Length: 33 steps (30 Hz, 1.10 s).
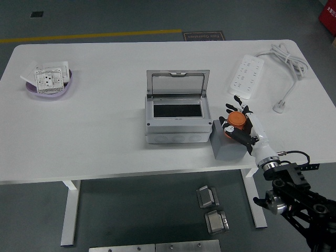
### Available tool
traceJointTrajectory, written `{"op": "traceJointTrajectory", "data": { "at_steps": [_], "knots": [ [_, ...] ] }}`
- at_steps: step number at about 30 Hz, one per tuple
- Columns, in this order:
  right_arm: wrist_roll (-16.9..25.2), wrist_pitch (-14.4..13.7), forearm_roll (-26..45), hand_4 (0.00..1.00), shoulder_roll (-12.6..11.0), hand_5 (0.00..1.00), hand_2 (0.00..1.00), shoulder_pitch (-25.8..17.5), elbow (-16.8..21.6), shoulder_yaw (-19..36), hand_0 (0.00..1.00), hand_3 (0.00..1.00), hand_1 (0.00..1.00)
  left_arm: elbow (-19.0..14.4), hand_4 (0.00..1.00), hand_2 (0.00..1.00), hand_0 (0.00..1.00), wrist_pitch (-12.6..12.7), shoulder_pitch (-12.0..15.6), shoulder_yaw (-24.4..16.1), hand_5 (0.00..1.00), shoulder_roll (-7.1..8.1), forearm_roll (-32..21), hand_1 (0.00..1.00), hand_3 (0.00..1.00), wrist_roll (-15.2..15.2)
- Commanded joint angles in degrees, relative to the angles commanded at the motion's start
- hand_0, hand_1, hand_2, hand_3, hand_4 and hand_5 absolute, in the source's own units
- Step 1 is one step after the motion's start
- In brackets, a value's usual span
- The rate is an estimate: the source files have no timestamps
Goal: Pick up the cylinder from the cube,place it in the box,flap close box
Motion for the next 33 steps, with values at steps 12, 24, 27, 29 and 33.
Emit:
{"op": "traceJointTrajectory", "data": {
  "at_steps": [12, 24, 27, 29, 33],
  "knots": [
    [-0.73, -0.74, -0.71, 0.481, 0.02, 0.002, 0.905, 0.66, -0.39, -0.76, 0.787, 0.998, 0.851, -0.03, 0.612, 0.668, 0.71, 0.13, -0.18, -0.61, 0.381, -0.13, -0.86, 0.708, 0.69, -0.48],
    [-1.07, -3.29, -2.87, 0.409, 0.39, 0.002, 0.796, 1.27, 0.2, -1.54, 0.788, 0.912, 0.778, -0.08, 0.612, 0.667, 0.71, -0.17, -0.42, -1.8, 0.38, -0.13, 0.0, 0.707, 0.688, -0.71],
    [-2.07, -4.12, -3.82, 0.409, 0.43, 0.002, 0.796, 1.44, 0.24, -1.69, 0.788, 0.912, 0.778, -0.06, 0.612, 0.667, 0.71, -0.22, -0.56, -1.92, 0.38, -0.05, -0.04, 0.707, 0.688, -0.76],
    [-2.37, -4.56, -4.29, 0.002, 0.46, 0.002, 0.578, 1.53, 0.31, -1.72, 0.598, 0.517, 0.57, -0.05, 0.623, 0.664, 0.71, -0.23, -0.61, -1.93, 0.387, -0.02, -0.13, 0.704, 0.686, -0.8],
    [-2.5, -5.12, -4.86, 0.002, 0.48, 0.002, 0.578, 1.7, 0.5, -1.74, 0.598, 0.517, 0.57, -0.04, 0.623, 0.664, 0.71, -0.24, -0.68, -1.94, 0.387, 0.0, -0.17, 0.704, 0.686, -0.87]
  ]
}}
